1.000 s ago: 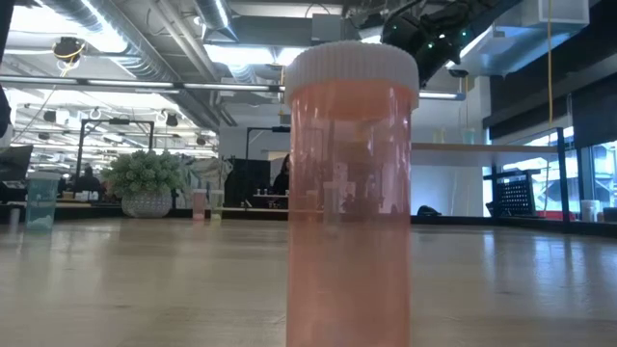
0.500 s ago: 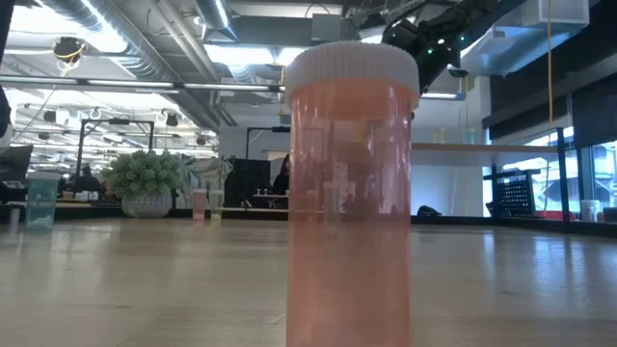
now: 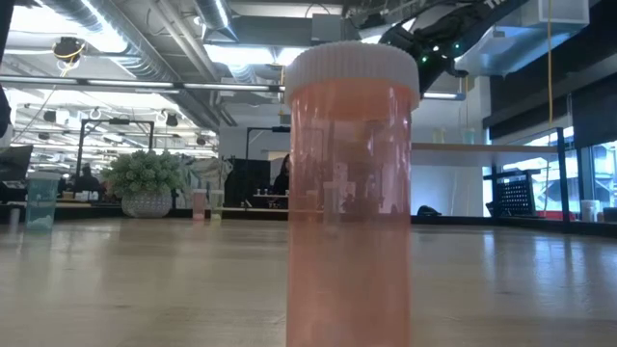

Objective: Pick and place medicine bottles onto shelf by color
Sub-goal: Put the middle orange pill bottle on the shelf, then put the right blue pill bottle on the shelf aligned with the blue pill bottle

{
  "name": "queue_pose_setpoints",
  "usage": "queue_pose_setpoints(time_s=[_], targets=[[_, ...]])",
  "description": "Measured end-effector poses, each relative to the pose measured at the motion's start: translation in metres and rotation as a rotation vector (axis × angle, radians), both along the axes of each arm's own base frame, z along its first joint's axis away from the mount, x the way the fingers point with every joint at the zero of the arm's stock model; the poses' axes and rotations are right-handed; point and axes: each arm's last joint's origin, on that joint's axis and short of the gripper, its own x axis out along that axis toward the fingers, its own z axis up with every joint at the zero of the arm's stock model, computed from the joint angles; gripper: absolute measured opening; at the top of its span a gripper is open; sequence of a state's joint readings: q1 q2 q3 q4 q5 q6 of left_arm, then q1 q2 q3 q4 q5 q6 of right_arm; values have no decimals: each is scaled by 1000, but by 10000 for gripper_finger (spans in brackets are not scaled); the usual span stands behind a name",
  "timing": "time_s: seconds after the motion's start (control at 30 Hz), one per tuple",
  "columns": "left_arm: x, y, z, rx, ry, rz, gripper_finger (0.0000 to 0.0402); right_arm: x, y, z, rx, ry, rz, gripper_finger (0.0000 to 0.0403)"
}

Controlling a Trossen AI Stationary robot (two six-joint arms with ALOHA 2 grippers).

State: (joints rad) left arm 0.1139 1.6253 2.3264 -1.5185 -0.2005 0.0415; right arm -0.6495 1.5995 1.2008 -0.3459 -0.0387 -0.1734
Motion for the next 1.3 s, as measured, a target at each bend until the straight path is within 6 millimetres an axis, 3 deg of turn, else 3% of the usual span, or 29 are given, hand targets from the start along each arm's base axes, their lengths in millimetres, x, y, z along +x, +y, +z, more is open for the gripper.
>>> queue_pose_setpoints(time_s=[0.27,0.73,1.0,1.3], targets=[[0,0,0,-23,-9,26,268,-1,25,35,15,-45,76,2],[-2,0,-2,-44,5,46,268,-10,101,128,-167,-68,113,2],[-4,-2,-3,-82,20,82,268,-16,140,158,-178,-36,178,2],[-25,-23,9,-107,-43,28,268,-38,182,191,-106,-1,272,2]])
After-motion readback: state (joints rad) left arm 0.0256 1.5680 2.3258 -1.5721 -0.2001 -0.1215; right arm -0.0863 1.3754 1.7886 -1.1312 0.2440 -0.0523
